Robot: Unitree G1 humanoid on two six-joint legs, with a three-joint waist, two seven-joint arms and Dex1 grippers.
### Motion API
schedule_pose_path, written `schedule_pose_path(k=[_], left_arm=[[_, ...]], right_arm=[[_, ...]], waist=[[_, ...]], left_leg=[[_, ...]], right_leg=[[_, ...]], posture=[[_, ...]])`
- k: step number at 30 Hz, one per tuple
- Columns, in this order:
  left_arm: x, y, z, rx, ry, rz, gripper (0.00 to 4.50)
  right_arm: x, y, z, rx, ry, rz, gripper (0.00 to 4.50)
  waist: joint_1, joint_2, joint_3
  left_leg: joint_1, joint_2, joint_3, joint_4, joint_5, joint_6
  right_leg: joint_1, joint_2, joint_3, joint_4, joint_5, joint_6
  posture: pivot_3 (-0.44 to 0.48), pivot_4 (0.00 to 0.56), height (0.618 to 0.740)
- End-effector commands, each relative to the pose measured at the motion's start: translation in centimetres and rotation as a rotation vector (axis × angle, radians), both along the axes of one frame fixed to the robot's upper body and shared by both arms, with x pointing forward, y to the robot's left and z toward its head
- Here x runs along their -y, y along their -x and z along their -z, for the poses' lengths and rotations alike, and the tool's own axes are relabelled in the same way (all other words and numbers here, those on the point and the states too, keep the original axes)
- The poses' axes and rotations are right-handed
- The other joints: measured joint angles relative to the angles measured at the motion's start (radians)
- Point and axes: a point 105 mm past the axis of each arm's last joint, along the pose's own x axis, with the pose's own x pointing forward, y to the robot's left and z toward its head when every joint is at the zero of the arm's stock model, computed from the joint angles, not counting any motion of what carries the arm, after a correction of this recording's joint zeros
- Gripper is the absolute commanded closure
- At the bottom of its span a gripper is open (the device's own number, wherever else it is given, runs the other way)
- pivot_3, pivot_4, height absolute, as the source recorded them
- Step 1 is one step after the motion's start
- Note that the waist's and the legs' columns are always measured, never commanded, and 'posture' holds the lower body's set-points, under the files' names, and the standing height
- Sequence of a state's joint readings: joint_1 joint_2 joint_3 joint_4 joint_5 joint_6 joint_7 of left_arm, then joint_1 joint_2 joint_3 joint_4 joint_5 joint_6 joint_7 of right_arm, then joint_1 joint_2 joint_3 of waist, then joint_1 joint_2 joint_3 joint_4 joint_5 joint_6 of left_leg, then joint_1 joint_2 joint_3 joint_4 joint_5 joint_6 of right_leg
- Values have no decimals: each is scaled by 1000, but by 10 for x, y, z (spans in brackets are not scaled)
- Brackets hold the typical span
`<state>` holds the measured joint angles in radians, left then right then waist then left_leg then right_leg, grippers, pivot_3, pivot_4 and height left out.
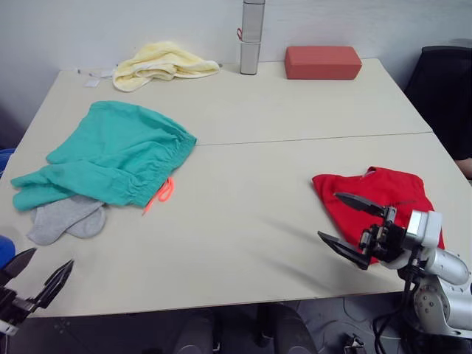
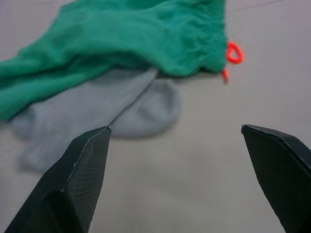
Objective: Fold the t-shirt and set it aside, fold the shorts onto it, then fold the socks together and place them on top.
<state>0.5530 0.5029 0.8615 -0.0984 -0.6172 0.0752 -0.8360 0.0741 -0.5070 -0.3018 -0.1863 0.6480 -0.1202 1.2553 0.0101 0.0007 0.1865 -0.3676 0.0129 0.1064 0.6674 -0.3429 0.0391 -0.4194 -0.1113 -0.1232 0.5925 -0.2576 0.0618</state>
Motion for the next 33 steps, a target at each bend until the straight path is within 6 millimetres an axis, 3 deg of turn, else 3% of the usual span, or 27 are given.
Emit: schedule_pose_path(k=[1, 6, 10, 13, 15, 21, 28, 33], left_arm=[[-15, 11, -1, -24, -37, -83, 0], [-16, -5, -8, -67, -103, -45, 0], [-18, -36, -28, -86, -210, -5, 0], [-8, -88, -47, -146, -534, 182, 0], [-10, -110, -55, -179, -685, 237, 0], [-10, -160, -70, -154, -831, 295, 0], [-13, -174, -69, -240, -873, 411, 0], [-1, -164, -72, -235, -792, 564, 0]], right_arm=[[3, 9, 1, 43, 14, -8, 42], [2, 6, -6, 91, 1, 20, 42], [-9, 6, -18, 119, -11, -21, 42], [-26, 2, -32, 157, -32, -59, 42], [-33, 0, -36, 160, -31, -73, 42], [-41, -4, -43, 163, -27, -72, 42], [-43, -8, -50, 167, -27, -37, 42], [-41, -8, -51, 158, -22, -4, 42]], waist=[[5, 0, 0], [7, -2, -2], [12, -2, -2], [19, -3, -2], [18, -4, -3], [-8, -2, -4], [-24, -7, -4], [-22, -8, -5]], left_leg=[[0, 0, 0, 0, 0, 0], [0, 0, 0, -1, 0, 0], [-1, 0, 0, -1, 1, -2], [-1, 0, 1, -1, 2, -3], [-2, 0, 1, -1, 4, -6], [-2, 1, 10, -5, 8, -6], [-1, 2, 20, -1, 7, -4], [-1, 2, 20, 0, 7, -3]], right_leg=[[0, 0, 0, 0, 0, 0], [-2, 0, 0, 2, -1, -2], [-3, 0, 0, 4, -1, -2], [-5, -1, 0, 7, -1, -3], [-7, -2, -1, 10, -1, -5], [-11, -1, -5, 15, -1, -5], [-12, -2, -13, 15, 0, -4], [-12, -3, -12, 18, 0, -4]], posture=[[0, 150, 740], [0, 150, 740], [0, 150, 740], [0, 150, 740], [0, 150, 740], [0, 150, 740], [0, 150, 740], [0, 150, 740]])
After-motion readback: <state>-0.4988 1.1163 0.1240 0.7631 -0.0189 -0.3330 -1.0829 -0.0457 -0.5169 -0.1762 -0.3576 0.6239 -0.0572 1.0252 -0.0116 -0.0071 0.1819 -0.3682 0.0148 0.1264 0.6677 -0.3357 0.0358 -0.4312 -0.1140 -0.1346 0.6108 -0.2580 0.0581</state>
